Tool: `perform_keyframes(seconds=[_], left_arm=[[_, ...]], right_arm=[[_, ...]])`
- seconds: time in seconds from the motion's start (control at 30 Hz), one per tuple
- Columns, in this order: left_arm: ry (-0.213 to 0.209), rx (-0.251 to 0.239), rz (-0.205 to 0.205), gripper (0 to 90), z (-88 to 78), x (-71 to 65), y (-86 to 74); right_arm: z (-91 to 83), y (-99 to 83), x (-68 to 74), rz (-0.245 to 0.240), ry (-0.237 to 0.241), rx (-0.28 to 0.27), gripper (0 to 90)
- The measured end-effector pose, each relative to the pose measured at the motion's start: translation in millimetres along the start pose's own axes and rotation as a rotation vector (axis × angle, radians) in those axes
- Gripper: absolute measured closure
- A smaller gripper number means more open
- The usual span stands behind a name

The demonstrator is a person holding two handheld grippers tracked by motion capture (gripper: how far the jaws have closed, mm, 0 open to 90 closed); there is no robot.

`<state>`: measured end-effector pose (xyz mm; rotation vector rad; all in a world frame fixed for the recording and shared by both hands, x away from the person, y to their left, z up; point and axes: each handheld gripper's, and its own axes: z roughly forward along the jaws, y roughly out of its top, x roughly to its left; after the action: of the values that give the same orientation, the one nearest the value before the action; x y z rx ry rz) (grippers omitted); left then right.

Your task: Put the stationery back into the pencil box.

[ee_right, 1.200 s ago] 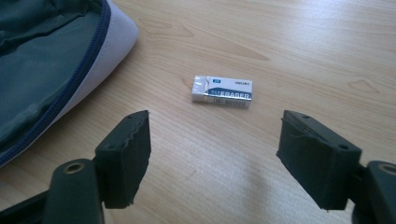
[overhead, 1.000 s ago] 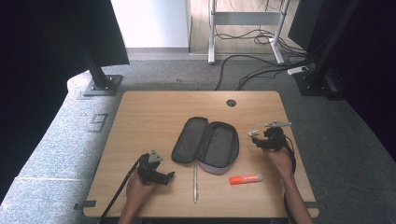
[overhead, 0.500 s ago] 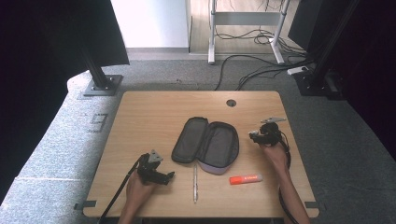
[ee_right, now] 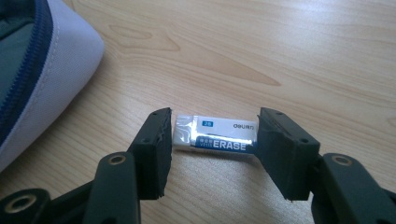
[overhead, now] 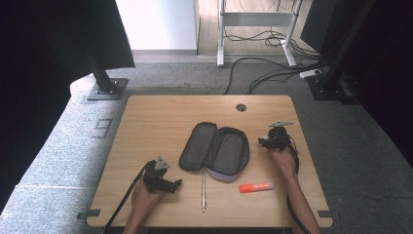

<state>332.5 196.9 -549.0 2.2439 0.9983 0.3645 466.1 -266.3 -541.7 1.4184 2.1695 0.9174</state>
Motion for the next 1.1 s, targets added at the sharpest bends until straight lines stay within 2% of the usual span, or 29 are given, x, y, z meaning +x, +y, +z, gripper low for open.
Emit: perform_keyframes(seconds=[0.43, 0.73, 1.1], left_arm=[[0.0, 0.0, 0.0, 0.0, 0.0, 0.0, 0.0], [0.0, 0.0, 0.0, 0.0, 0.0, 0.0, 0.0], [0.0, 0.0, 0.0, 0.0, 0.0, 0.0, 0.0]], right_arm=[[0.0, -0.8, -1.0, 0.016, -0.009, -0.001, 47.2], [-13.2, -0.1, 0.6, 0.009, 0.011, -0.017, 47.2], [-31.6, 6.0, 8.7, -0.025, 0.022, -0.041, 47.3]])
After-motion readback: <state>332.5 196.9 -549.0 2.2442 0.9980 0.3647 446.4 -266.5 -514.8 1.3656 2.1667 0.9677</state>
